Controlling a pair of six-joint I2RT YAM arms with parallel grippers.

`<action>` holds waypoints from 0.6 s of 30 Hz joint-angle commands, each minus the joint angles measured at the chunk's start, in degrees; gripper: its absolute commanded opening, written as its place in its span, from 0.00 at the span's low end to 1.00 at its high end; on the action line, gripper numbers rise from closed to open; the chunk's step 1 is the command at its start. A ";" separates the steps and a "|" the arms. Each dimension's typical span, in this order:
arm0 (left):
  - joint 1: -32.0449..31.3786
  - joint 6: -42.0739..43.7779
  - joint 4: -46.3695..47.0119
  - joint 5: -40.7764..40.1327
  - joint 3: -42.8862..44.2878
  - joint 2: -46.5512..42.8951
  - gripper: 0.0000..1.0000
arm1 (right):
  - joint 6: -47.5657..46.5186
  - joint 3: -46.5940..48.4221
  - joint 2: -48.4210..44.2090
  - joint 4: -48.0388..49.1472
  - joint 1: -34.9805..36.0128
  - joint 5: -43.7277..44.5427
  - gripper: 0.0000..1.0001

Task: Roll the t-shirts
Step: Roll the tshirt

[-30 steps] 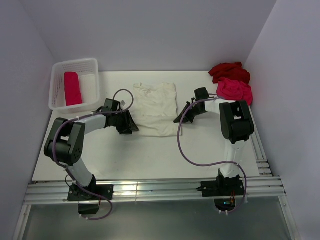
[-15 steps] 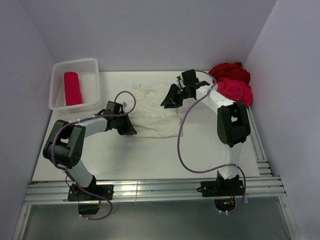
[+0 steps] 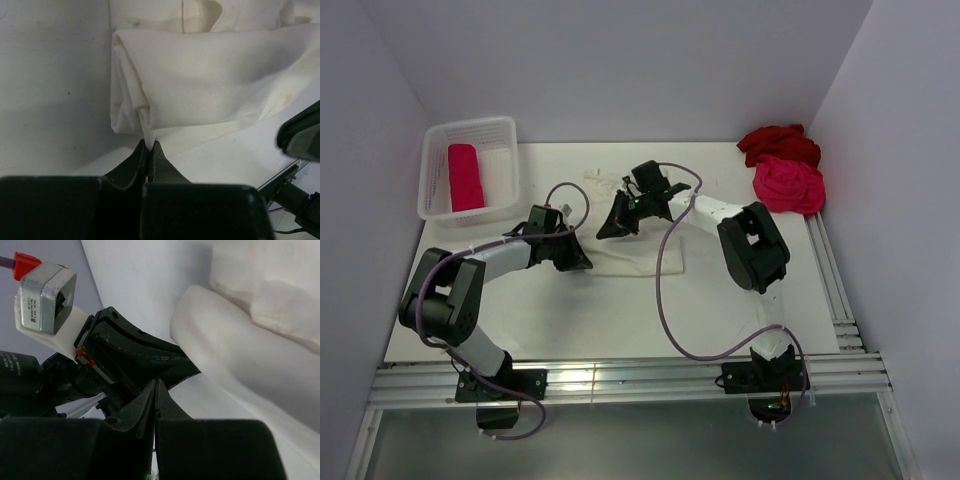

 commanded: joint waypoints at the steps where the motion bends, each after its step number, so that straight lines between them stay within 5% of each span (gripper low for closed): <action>1: -0.11 -0.16 1.95 -0.14 -0.32 -2.60 0.00 | 4.34 -0.76 1.67 6.69 1.85 -1.90 0.04; 18: -0.11 0.54 0.72 0.13 0.73 -2.68 0.00 | 7.52 -4.02 5.62 11.27 3.96 1.34 0.02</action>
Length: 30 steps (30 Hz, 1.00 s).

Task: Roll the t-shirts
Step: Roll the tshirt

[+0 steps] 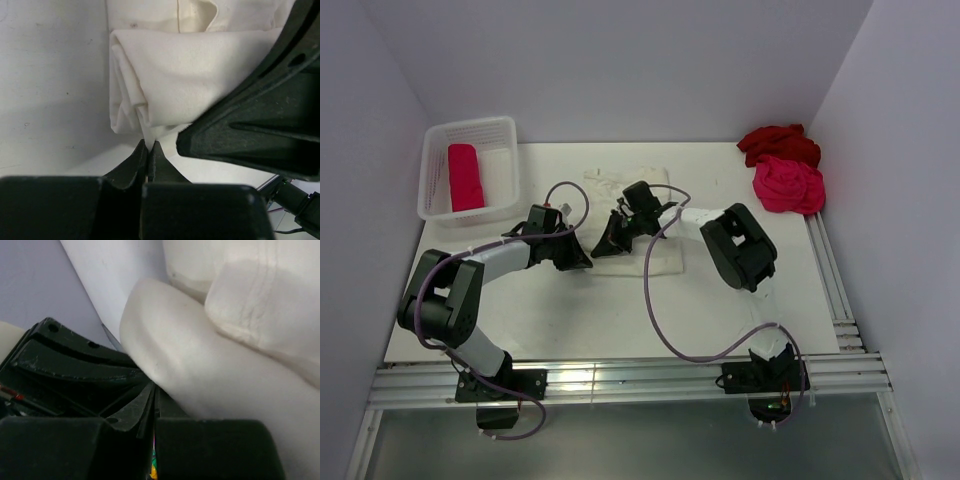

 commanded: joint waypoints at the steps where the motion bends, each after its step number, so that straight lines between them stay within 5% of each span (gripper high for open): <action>1: -0.11 0.89 0.42 0.24 0.84 -1.94 0.00 | 0.17 2.81 2.07 1.81 0.36 2.15 0.02; 15: -2.66 1.15 -1.25 -2.57 -5.04 -1.15 0.00 | 11.33 -0.44 8.75 23.78 -0.87 2.51 0.01; 23: -3.01 1.42 -3.27 -4.16 -5.40 0.08 0.00 | 8.26 3.16 10.50 23.08 -1.49 2.95 0.02; 30: -3.19 3.43 -9.94 -7.32 -1.45 1.22 0.00 | -4.99 11.51 9.63 5.98 -3.95 1.81 0.04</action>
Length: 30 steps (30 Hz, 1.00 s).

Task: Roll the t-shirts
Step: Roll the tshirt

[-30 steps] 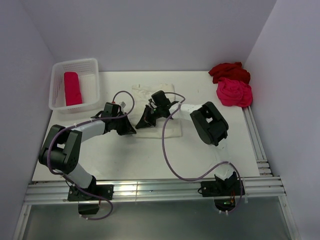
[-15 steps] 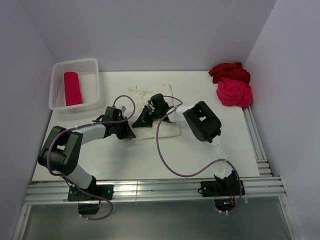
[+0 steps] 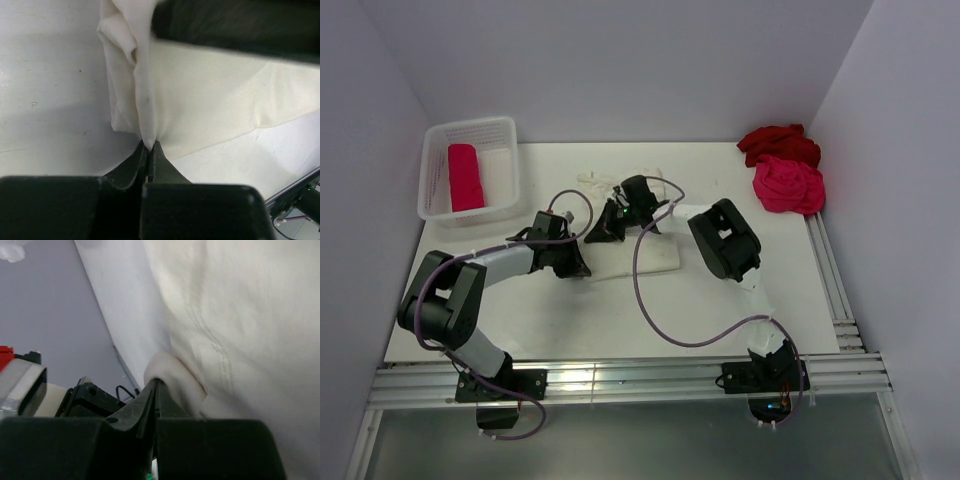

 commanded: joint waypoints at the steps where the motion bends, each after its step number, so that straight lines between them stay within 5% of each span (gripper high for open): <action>1: -0.94 3.09 -10.17 -3.32 1.86 1.94 0.00 | -11.10 5.13 -1.36 -7.30 -2.73 0.98 0.04; 13: -0.94 5.38 -12.99 -2.19 5.99 2.56 0.00 | -19.03 -1.00 -15.07 -16.09 -9.31 -1.84 0.15; 19: -0.94 5.47 -12.90 0.54 6.52 2.04 0.00 | -23.86 -11.38 -29.20 -25.57 -14.32 1.06 0.53; 21: -0.94 5.46 -12.73 1.85 6.43 1.68 0.00 | -25.54 -16.02 -32.12 -29.97 -15.73 2.28 0.55; 22: -0.94 5.38 -12.64 2.21 6.43 1.59 0.00 | -27.02 -17.79 -33.35 -30.85 -16.35 2.64 0.67; 26: -0.94 5.29 -12.38 4.49 6.43 1.33 0.00 | -29.23 -25.53 -39.50 -33.67 -20.56 3.96 0.68; 27: -0.94 5.29 -12.38 5.02 6.52 1.33 0.00 | -29.76 -27.72 -40.12 -33.94 -21.27 4.39 0.98; 30: -0.85 5.46 -12.81 5.29 6.52 1.42 0.00 | -31.25 -30.80 -41.18 -34.38 -22.85 5.28 1.00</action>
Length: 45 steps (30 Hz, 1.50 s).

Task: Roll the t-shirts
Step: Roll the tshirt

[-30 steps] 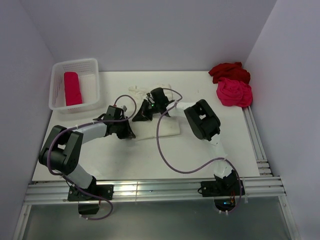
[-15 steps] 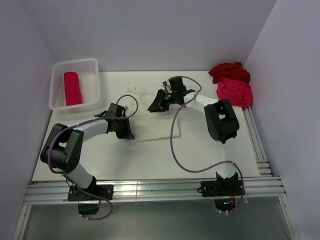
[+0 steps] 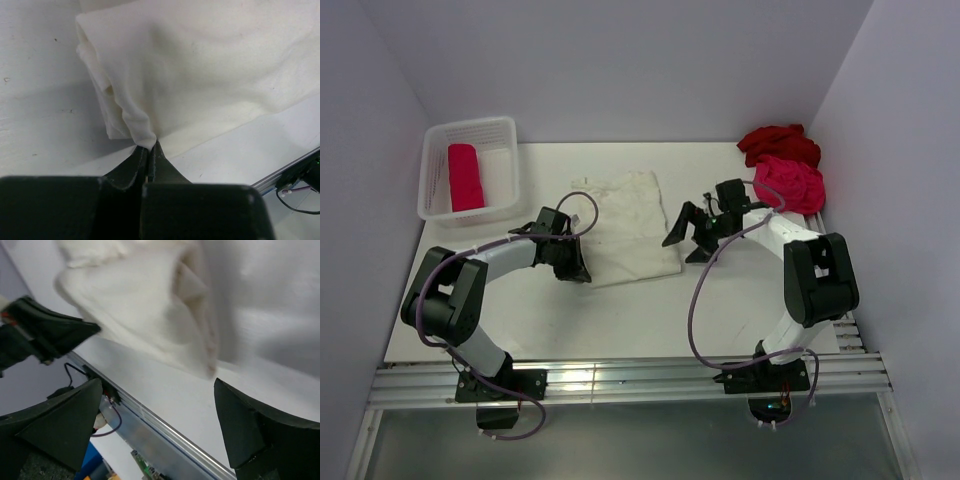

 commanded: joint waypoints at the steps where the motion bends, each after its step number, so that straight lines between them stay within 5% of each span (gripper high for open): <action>1: -0.19 1.22 -1.32 3.08 1.08 -0.27 0.00 | -3.04 -3.10 -2.78 -2.36 -1.28 1.82 1.00; 12: -0.19 1.84 -1.58 3.70 -0.94 -0.35 0.00 | 1.70 -9.34 4.59 12.57 -1.29 -0.72 0.96; 18: -0.19 1.84 -2.19 3.70 -1.56 0.08 0.00 | 6.18 -9.96 8.99 19.35 -1.02 -2.04 0.84; 27: -0.11 2.89 -3.87 1.86 0.37 2.72 0.00 | 6.28 -12.68 7.33 20.59 -0.93 -0.47 0.00; 38: 2.00 8.16 -10.18 -3.24 11.26 9.39 0.00 | 7.59 -22.09 -4.45 14.18 2.92 4.46 0.00; 41: 4.55 9.13 -12.04 -4.38 15.57 13.17 0.00 | 8.56 -22.53 -8.48 10.92 10.03 6.65 0.11; 45: 8.06 9.84 -12.83 -4.56 20.23 15.99 0.01 | 10.93 -22.35 -11.74 8.63 19.62 8.41 0.44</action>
